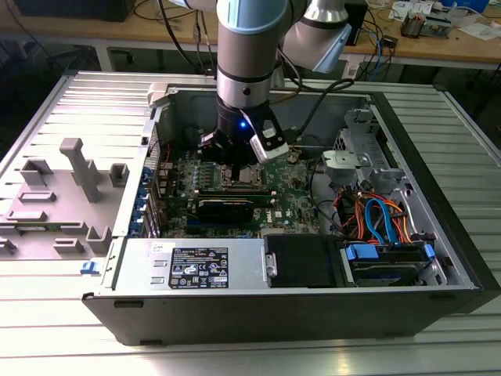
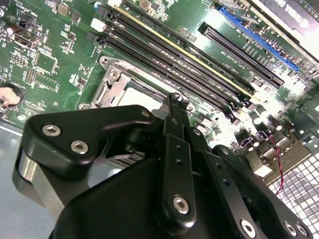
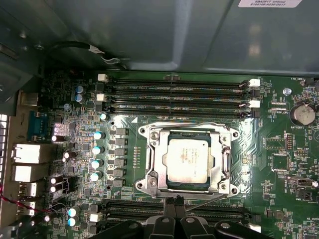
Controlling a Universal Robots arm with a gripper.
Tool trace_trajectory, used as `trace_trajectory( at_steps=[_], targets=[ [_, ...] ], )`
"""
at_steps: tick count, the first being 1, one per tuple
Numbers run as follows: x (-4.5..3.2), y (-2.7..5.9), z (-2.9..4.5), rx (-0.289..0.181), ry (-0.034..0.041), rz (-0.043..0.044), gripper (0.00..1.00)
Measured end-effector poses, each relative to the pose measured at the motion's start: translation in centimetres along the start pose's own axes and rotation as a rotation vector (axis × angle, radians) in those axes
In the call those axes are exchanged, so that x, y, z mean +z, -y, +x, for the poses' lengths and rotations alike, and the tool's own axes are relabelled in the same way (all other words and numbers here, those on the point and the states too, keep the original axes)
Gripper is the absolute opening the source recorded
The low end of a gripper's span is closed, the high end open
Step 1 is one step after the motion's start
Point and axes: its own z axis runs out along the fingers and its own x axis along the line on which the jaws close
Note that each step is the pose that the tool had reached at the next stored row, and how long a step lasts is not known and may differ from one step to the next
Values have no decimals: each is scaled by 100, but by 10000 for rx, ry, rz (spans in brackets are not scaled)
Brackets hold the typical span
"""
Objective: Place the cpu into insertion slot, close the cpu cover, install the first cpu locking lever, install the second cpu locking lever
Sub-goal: 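Install the second cpu locking lever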
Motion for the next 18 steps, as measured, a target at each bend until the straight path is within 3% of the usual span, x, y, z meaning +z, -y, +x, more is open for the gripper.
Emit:
trace_trajectory(
  at_steps=[15, 18],
  targets=[
    [-2, 28, 3, -1, 0, 1, 11],
    [-2, 30, -28, 0, -3, 2, 11]
  ],
)
